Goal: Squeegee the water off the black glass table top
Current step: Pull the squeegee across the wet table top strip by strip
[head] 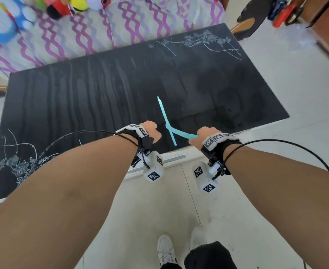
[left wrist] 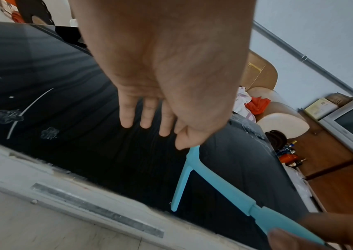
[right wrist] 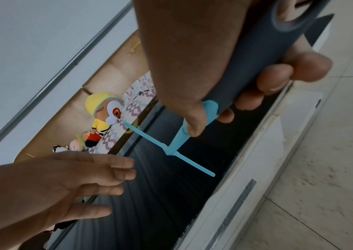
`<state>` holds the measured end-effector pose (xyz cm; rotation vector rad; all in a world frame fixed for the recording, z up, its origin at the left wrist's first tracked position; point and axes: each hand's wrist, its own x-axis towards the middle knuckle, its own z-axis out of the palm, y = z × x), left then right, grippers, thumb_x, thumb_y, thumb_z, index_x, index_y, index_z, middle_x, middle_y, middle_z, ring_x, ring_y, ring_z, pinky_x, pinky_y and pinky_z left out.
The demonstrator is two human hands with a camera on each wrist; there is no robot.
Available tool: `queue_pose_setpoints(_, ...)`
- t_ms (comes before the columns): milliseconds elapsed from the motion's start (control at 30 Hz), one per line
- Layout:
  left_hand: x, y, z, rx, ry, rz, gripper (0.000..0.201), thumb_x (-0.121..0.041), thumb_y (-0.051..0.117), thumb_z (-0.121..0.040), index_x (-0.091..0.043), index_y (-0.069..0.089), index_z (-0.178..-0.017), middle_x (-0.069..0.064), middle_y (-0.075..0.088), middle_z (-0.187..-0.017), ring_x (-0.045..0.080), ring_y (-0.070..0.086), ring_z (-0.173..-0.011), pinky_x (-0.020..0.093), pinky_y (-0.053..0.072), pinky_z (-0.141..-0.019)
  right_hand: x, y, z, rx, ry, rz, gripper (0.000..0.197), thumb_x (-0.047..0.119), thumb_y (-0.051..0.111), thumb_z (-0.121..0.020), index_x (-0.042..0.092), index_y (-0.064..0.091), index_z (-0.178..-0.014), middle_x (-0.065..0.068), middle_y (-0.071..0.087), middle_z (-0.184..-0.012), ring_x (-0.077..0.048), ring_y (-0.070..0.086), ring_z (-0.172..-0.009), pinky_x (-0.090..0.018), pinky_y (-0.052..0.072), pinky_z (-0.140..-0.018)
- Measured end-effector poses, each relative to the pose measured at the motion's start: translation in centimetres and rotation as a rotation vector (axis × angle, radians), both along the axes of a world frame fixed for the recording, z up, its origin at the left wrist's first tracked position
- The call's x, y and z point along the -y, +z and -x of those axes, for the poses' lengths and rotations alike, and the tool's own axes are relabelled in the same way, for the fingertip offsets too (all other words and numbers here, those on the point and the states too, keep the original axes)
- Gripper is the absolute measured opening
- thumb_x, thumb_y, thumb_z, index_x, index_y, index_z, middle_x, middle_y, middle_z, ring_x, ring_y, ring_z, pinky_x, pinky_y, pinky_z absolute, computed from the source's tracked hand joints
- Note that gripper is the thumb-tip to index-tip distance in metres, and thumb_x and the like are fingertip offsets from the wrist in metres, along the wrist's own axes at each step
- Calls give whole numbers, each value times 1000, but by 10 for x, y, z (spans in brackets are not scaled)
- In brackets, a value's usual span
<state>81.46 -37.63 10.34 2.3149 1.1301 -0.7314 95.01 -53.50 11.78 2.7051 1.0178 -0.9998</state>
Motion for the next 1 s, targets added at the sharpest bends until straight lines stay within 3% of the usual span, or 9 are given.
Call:
queue_pose_setpoints(133,-33,13,-33,31,55,10,53,-27,48,-93,-12,41,-143,9,44,-146,31,45,-131,35,38,-107,-36,11,-33,20,-5,-67,32,48,53,-89,17,57,-93,-2,61,-82,-23,64,-76,-38,56,-78)
queue_pose_setpoints(467,-123,3,-121,205,257,-21,50,-25,45,-96,-18,39,-144,5,45,-146,28,44,-133,32,33,-108,-149,-12,-139,-49,-128,-276,42,50,44,-96,11,58,-96,-1,58,-76,-17,57,-63,-29,44,-58)
queue_pose_setpoints(633,-169,-13,-146,431,437,-82,50,-20,49,-94,-19,40,-143,2,53,-139,23,50,-127,29,37,-103,-211,-35,-166,-171,-257,-434,46,53,44,-95,10,60,-96,-10,68,-94,-32,68,-81,-46,58,-76)
queue_pose_setpoints(800,-226,-46,-168,529,552,-125,50,-16,50,-92,-20,43,-141,0,55,-136,20,51,-123,27,38,-100,-273,-72,-187,-208,-317,-516,45,51,41,-96,9,57,-104,-12,68,-101,-36,68,-86,-50,57,-80)
queue_pose_setpoints(900,-267,-80,-184,535,517,-153,49,-15,50,-91,-21,46,-139,-1,56,-134,18,51,-123,23,36,-97,-312,-108,-207,-214,-299,-571,37,47,41,-97,13,54,-105,-10,68,-98,-36,68,-83,-50,56,-80)
queue_pose_setpoints(1000,-301,-114,-199,540,463,-172,48,-15,50,-91,-21,48,-138,-1,57,-134,19,51,-124,26,36,-101,-346,-145,-218,-252,-323,-654,35,47,41,-96,15,53,-103,-11,68,-93,-34,64,-76,-54,56,-76)
